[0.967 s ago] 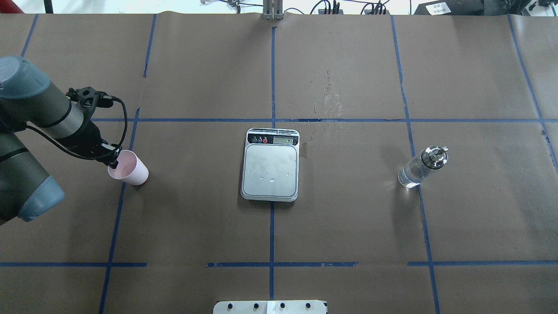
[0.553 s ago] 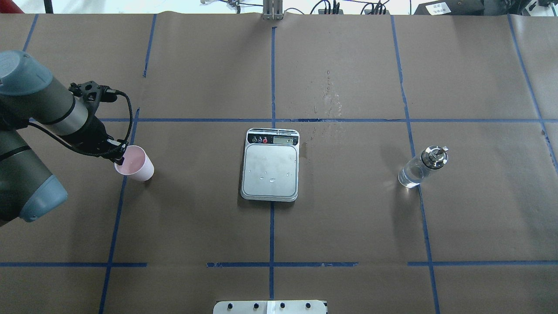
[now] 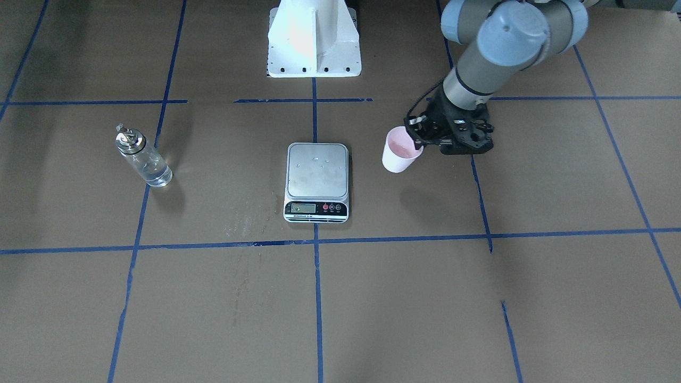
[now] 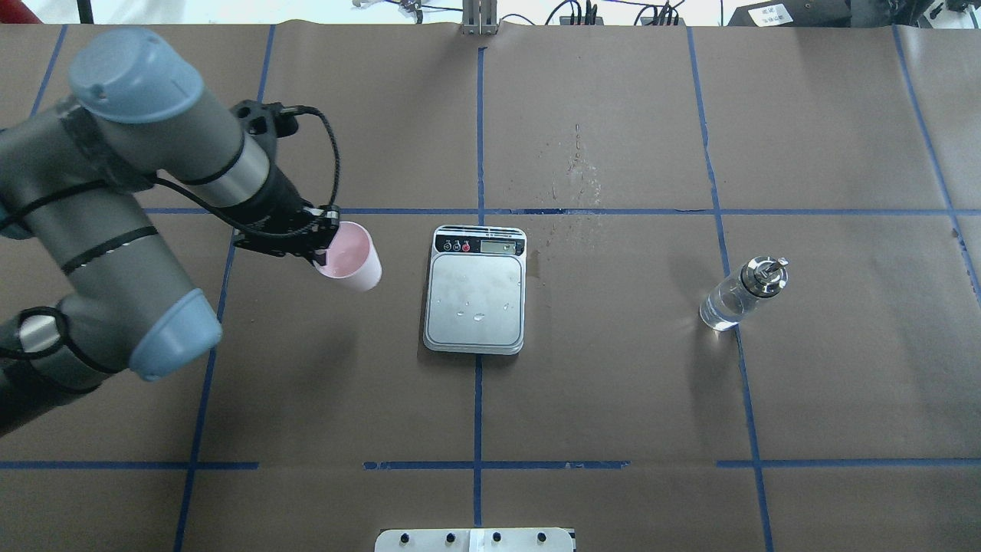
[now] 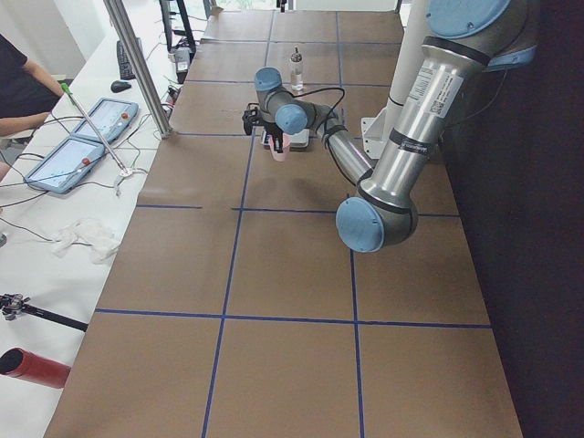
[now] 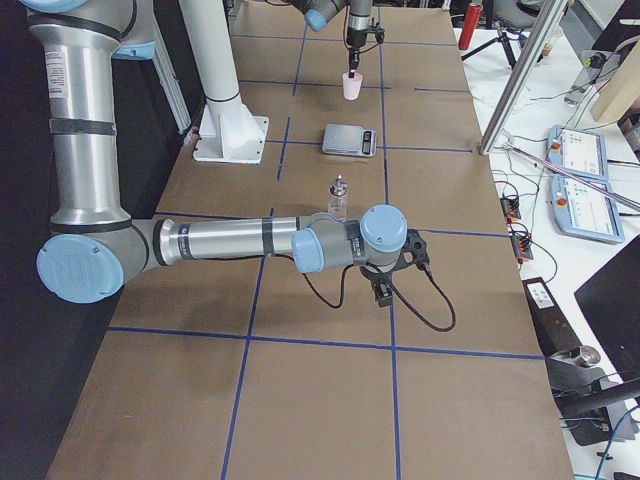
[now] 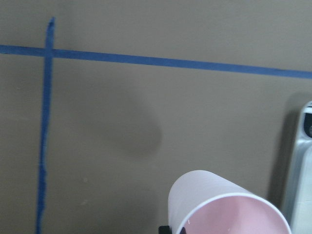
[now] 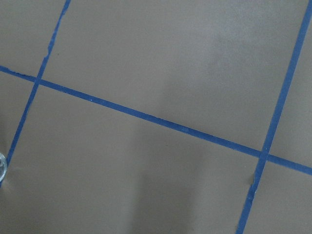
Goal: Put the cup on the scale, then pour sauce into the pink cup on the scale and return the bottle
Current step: 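Carry the pink cup with the left gripper onto the scale and lower it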
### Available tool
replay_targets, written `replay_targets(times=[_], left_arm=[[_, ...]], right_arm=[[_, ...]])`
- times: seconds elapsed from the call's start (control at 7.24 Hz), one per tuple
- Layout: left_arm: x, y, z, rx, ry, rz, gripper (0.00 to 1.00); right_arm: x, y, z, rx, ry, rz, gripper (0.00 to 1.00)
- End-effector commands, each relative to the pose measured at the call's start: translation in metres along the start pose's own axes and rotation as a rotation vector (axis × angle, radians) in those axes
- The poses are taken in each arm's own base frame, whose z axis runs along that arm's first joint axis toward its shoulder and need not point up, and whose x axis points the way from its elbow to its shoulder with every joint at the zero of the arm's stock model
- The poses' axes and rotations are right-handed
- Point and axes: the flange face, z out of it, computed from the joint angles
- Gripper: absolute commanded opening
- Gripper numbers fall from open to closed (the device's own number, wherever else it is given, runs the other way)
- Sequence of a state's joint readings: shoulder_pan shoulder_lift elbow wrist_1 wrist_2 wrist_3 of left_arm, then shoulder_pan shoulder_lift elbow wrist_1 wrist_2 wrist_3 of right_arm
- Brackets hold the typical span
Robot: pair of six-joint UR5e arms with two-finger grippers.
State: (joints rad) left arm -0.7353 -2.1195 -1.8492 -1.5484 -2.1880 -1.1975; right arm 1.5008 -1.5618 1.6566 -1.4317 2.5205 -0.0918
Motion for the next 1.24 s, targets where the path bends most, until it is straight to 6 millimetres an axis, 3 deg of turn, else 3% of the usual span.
replay_targets(times=[0.0,0.14,0.28,0.55,1.11], left_arm=[[0.088,0.012,0.019,0.028,-0.015,-0.001,0.0],[0.101,0.007,0.024,0.025,-0.021,-0.002,0.0],[0.111,0.023,0.039,0.022,-0.027,0.026,0.0],[0.135,0.023,0.055,0.026,-0.04,0.037,0.0],[0.136,0.015,0.069,0.035,-0.026,0.053,0.0]], right_arm=[[-0.003,-0.001,-0.001,0.017,-0.003,-0.022,1.0],[-0.003,-0.001,-0.001,0.018,-0.003,-0.023,1.0],[-0.003,-0.002,-0.001,0.017,-0.003,-0.024,1.0],[-0.006,-0.002,0.001,0.015,-0.025,-0.027,1.0],[-0.008,0.0,0.002,0.015,-0.052,-0.026,1.0]])
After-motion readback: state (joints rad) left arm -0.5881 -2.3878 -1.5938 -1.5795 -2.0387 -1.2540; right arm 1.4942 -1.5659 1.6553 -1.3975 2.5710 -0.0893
